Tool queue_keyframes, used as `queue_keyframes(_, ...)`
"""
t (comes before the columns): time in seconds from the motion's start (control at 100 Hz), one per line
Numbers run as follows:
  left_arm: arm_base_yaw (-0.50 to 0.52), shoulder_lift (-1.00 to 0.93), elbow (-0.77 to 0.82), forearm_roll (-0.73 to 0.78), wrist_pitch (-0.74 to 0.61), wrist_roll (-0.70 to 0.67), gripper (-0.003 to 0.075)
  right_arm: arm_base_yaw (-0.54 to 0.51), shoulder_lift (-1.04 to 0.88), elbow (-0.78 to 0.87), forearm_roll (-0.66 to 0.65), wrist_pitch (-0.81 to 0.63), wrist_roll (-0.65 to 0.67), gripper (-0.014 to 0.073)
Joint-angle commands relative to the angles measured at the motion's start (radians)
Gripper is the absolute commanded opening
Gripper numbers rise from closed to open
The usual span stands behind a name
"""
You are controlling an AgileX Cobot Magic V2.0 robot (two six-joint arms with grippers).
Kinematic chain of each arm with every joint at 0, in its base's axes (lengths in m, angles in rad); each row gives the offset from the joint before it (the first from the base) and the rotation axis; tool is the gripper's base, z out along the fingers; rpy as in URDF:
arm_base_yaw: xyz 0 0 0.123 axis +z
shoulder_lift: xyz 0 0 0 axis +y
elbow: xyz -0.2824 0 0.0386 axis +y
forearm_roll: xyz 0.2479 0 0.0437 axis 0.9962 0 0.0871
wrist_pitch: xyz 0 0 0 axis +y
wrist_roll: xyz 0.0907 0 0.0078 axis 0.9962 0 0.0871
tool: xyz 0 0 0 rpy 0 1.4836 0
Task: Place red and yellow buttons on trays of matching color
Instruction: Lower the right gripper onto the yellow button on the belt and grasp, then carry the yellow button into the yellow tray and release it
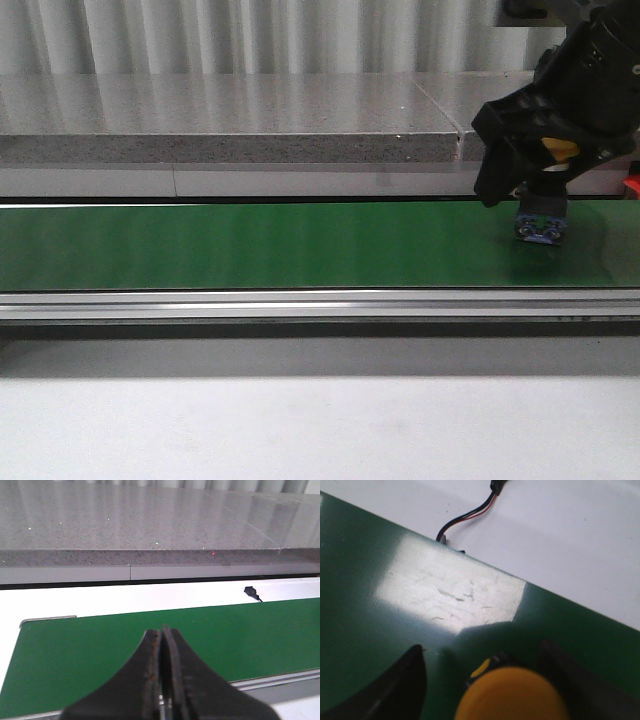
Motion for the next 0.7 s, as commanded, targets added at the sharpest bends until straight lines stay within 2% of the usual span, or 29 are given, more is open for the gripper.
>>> queue_keyframes(0.0, -0.007, 0.005, -0.029, -0.005, -0.069, 0.001, -0.0021, -0.005, -0.035, -0.032, 0.010, -0.010, -0.003, 0.0311)
queue_keyframes(0.13, -0.007, 0.005, -0.029, -0.005, -0.069, 0.001, -0.0021, -0.019, -0.042, -0.032, 0.010, -0.008, 0.004, 0.0171)
queue_keyframes(0.22, -0.007, 0.005, -0.029, -0.005, -0.069, 0.001, -0.0021, -0.038, -0.056, -0.032, 0.010, 0.015, 0.007, 0.0125)
queue_keyframes(0.46, -0.007, 0.005, -0.029, -0.005, -0.069, 0.001, -0.0021, -0.174, -0.188, -0.032, 0.008, 0.125, 0.054, 0.0121)
queue_keyframes(0.55, -0.007, 0.005, -0.029, -0.005, -0.069, 0.001, -0.0021, -0.266, -0.266, -0.032, 0.008, 0.142, 0.073, 0.0121)
queue_keyframes(0.69, -0.007, 0.005, -0.029, -0.005, -0.069, 0.001, -0.0021, -0.465, -0.397, -0.032, 0.008, 0.144, 0.142, 0.0121)
